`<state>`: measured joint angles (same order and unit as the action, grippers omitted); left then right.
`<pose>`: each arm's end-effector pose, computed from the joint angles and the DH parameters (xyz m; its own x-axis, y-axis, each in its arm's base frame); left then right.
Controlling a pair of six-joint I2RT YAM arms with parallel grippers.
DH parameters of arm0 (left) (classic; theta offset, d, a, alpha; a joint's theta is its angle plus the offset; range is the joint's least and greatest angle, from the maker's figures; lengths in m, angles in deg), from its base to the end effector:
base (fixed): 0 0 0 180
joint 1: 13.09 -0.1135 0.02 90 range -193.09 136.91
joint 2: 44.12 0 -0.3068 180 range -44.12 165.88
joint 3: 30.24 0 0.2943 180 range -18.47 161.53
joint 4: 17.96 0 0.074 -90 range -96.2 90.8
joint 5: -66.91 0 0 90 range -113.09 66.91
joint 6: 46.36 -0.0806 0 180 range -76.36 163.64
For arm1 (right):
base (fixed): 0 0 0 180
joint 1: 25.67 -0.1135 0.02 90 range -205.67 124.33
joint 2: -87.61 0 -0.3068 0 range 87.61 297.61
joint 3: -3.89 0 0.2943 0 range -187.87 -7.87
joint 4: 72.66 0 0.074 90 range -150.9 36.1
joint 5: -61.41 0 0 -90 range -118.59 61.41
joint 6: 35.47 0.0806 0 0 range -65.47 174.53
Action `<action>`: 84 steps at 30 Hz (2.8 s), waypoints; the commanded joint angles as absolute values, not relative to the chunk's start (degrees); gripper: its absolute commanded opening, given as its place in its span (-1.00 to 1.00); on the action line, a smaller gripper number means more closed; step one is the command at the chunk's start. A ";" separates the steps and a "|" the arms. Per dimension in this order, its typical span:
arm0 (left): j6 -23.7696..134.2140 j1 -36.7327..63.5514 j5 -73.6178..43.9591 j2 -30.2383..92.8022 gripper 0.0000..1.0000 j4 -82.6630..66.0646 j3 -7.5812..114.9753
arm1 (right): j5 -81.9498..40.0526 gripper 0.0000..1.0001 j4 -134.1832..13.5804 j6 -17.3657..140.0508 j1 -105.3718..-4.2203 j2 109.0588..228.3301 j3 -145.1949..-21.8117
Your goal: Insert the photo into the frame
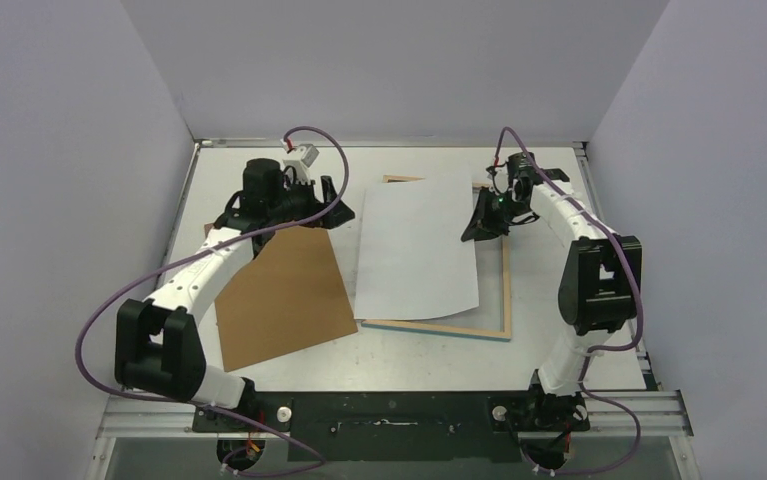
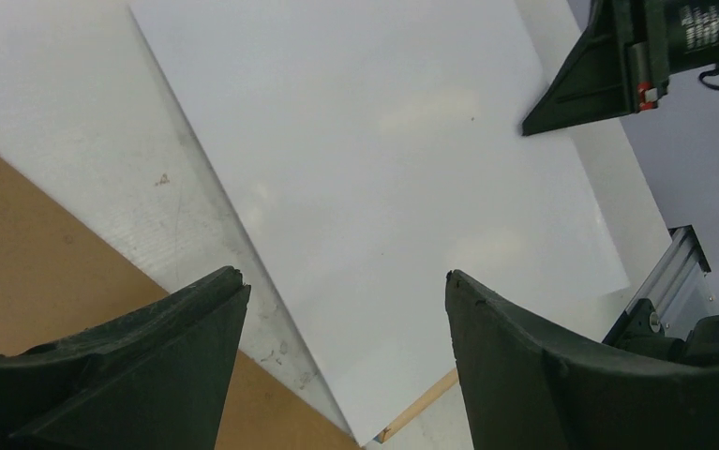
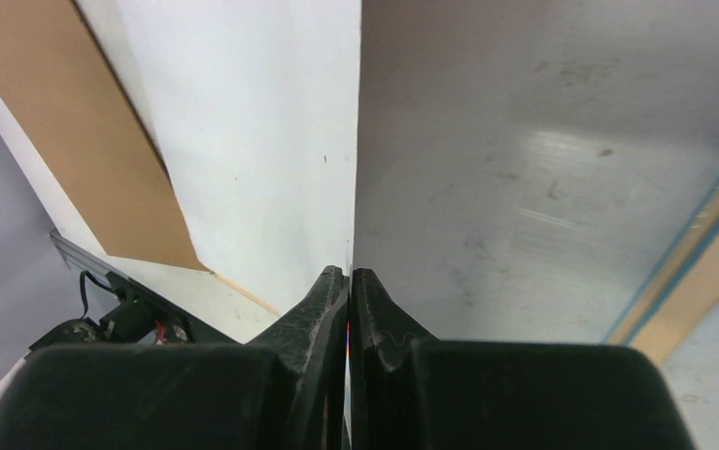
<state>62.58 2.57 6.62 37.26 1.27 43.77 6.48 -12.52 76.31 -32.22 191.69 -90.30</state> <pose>0.3692 -0.1450 0.3146 -0.6224 -0.1183 -0.7737 0.4854 0.7171 -0.5001 0.4243 0.0953 0.2290 -0.9741 0.1938 -0.1168 0.0787 0.7741 0.6282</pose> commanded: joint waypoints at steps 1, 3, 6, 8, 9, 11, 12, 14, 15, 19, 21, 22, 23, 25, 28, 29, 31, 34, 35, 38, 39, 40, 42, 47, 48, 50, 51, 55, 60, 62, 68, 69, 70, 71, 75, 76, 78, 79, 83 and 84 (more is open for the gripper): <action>60.65 2.89 7.68 42.14 0.47 6.63 48.62 | 7.05 -1.00 -11.35 68.19 -29.94 192.99 -91.11; 60.38 2.98 7.79 43.33 0.47 6.49 48.56 | 6.21 -1.00 -10.96 67.19 -29.53 193.36 -91.18; 60.22 2.99 7.75 44.58 0.46 5.86 48.26 | 5.00 -1.00 -10.34 66.13 -29.14 193.66 -91.29; 60.13 2.99 7.95 45.45 0.46 5.63 48.22 | 3.86 -1.00 -9.93 65.76 -28.90 193.73 -91.30; 60.23 2.99 8.16 45.82 0.46 5.40 48.12 | 3.50 -1.00 -9.88 65.56 -28.70 193.78 -91.21; 60.37 2.99 8.85 46.70 0.46 4.83 47.89 | 2.69 -1.00 -9.89 65.38 -28.53 193.66 -91.10; 60.48 2.99 9.29 46.97 0.46 4.39 47.74 | 2.42 -1.00 -9.98 65.30 -28.48 193.69 -91.06; 60.62 2.99 10.20 47.49 0.46 3.60 47.37 | 2.14 -1.00 -9.83 64.60 -28.45 193.83 -91.18; 60.79 2.99 10.44 47.61 0.45 3.13 47.13 | 1.92 -1.00 -9.79 64.23 -28.48 193.89 -91.23; 60.99 3.04 11.00 48.10 0.46 2.00 46.57 | -0.16 -1.00 -8.48 63.33 -28.48 194.55 -92.19; 60.84 3.09 11.17 48.25 0.46 1.98 46.62 | -1.54 -1.00 -7.84 62.82 -28.47 194.68 -92.48; 60.72 3.08 11.14 48.38 0.46 1.98 46.54 | -1.91 -1.00 -7.79 62.73 -28.40 194.71 -92.53; 60.65 3.13 11.13 48.40 0.46 1.91 46.50 | -1.93 -1.00 -7.79 62.69 -28.32 194.77 -92.43; 60.60 3.16 11.10 48.43 0.46 1.90 46.41 | -2.04 -1.00 -7.72 62.62 -28.31 194.91 -92.49; 60.56 3.32 11.10 48.65 0.46 1.74 46.33 | -3.02 -1.00 -7.40 62.36 -28.31 195.17 -92.64; 60.60 3.34 11.10 48.72 0.46 1.65 46.23 | -3.42 -1.00 -7.30 62.35 -28.31 195.15 -92.67; 60.49 3.52 11.41 48.80 0.46 1.35 46.05 | -4.33 -1.00 -7.20 62.41 -28.40 195.30 -92.68; 60.56 3.72 12.52 49.08 0.46 0.62 45.86 | -5.07 -1.00 -7.19 62.36 -28.66 195.56 -92.78; 60.60 3.70 12.65 49.21 0.46 0.52 45.91 | -5.09 -1.00 -7.26 62.33 -28.66 195.62 -92.74; 60.67 3.87 13.07 49.64 0.46 0.65 46.19 | -5.12 -1.00 -7.39 62.34 -28.66 195.72 -92.71; 60.69 3.87 13.16 49.82 0.46 0.77 46.33 | -5.19 -1.00 -7.52 62.46 -28.73 195.80 -92.71; 60.69 3.89 13.25 49.87 0.46 0.78 46.44 | -5.21 -1.00 -7.59 62.56 -28.74 195.84 -92.71; 60.69 3.96 13.31 50.03 0.46 0.85 46.58 | -5.22 -1.00 -7.84 62.76 -28.91 195.89 -92.65; 60.61 4.00 13.70 50.49 0.46 0.95 46.92 | -4.72 -1.00 -9.46 65.80 -29.23 195.47 -91.59; 60.59 4.01 13.85 50.55 0.46 0.93 46.96 | -4.50 -1.00 -9.78 66.71 -29.33 195.25 -91.32; 60.61 4.07 13.82 50.54 0.46 0.92 47.06 | -4.77 -1.00 -10.76 67.82 -29.66 194.66 -90.60; 60.61 4.10 13.90 50.61 0.46 0.95 47.01 | -4.56 -1.00 -11.04 68.20 -29.61 194.58 -90.29; 60.60 4.07 14.15 50.80 0.45 1.01 47.17 | -4.97 -1.00 -11.52 68.99 -29.65 194.57 -89.96; 60.43 4.07 14.17 50.71 0.46 1.27 47.19 | -5.58 -0.97 -11.44 68.72 -29.71 194.25 -89.22; 60.33 4.05 14.17 50.71 0.46 1.24 47.16 | -6.01 -0.94 -11.15 68.48 -29.76 194.31 -89.27; 60.25 4.13 14.25 50.81 0.46 1.19 47.02 | -7.85 -0.92 -10.46 67.66 -29.81 194.15 -89.47; 60.21 4.14 14.26 50.85 0.46 1.23 47.04 | -8.11 -0.93 -10.36 67.40 -29.81 194.22 -89.56; 60.25 4.14 14.26 50.89 0.46 1.19 47.01 | -8.39 -0.93 -10.30 67.29 -29.86 194.22 -89.63; 60.25 4.14 14.26 50.90 0.46 1.23 47.01 | -8.83 -0.93 -10.23 67.27 -29.82 194.22 -89.68; 60.17 4.14 14.30 50.80 0.46 1.26 46.84 | -9.48 -0.93 -10.71 67.38 -29.97 193.95 -89.05; 60.17 4.14 14.31 50.72 0.45 1.22 46.79 | -9.50 -0.93 -10.81 67.53 -30.08 193.85 -88.77; 60.17 4.14 14.29 50.72 0.46 1.40 46.74 | -9.89 -0.94 -11.20 67.61 -30.28 193.77 -88.32; 60.10 4.18 14.27 50.64 0.46 1.44 46.70 | -10.20 -0.94 -11.23 67.68 -30.32 193.73 -88.21; 60.07 4.14 14.18 50.53 0.45 1.59 46.31 | -11.29 -0.93 -11.49 67.78 -30.42 193.65 -87.84; 60.03 4.14 14.18 50.55 0.46 1.59 46.24 | -11.42 -0.90 -11.48 67.78 -30.46 193.71 -87.80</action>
<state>61.03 3.77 12.88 50.66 3.43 45.58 -9.10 -10.55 68.07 -29.90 196.19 -88.10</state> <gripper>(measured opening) 0.728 0.042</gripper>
